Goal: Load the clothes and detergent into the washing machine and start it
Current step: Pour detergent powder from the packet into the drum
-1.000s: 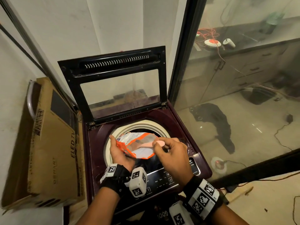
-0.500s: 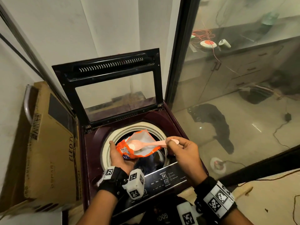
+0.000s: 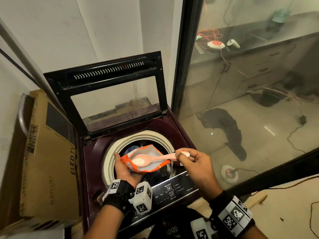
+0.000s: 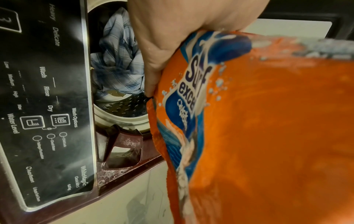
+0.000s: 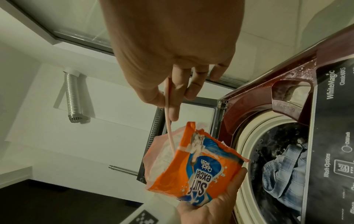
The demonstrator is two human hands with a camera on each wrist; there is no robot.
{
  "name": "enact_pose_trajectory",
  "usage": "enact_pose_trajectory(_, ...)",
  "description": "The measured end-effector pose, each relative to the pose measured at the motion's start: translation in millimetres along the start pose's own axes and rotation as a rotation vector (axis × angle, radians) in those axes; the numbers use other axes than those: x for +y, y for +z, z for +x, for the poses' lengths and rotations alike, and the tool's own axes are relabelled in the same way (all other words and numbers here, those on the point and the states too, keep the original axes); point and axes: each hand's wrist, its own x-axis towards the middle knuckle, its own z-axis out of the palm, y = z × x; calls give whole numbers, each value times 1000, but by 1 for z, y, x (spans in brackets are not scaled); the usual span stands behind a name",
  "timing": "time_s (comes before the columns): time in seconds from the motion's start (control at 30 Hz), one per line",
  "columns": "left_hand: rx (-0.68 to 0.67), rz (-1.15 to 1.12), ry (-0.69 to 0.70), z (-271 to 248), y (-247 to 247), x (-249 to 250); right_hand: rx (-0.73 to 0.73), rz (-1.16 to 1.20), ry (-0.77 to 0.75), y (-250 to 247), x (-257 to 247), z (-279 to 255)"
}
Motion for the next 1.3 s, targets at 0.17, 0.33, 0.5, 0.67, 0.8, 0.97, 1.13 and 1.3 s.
enact_pose_trajectory(0.17,13,-4,-7,11,-3,-2,65,65,26,-19,-4,3)
enact_pose_trajectory(0.33,55,11,-46,26,-10,-9,180,167,70,-45,-2,14)
enact_pose_trajectory(0.5,69,28,-21,36,-12,-24,294,166,47,-80,7,24)
enact_pose_trajectory(0.67,72,79,-33,49,-15,-31,405,121,82,-108,43,41)
enact_pose_trajectory(0.8,65,91,-40,57,-13,-33,479,89,144,-114,73,51)
enact_pose_trajectory(0.97,52,122,-97,60,-3,-41,516,97,184,-103,100,55)
enact_pose_trajectory(1.13,28,199,-252,60,1,-49,519,126,256,-96,118,57)
enact_pose_trajectory(1.3,3,234,-295,63,-1,-52,494,84,215,-93,119,52)
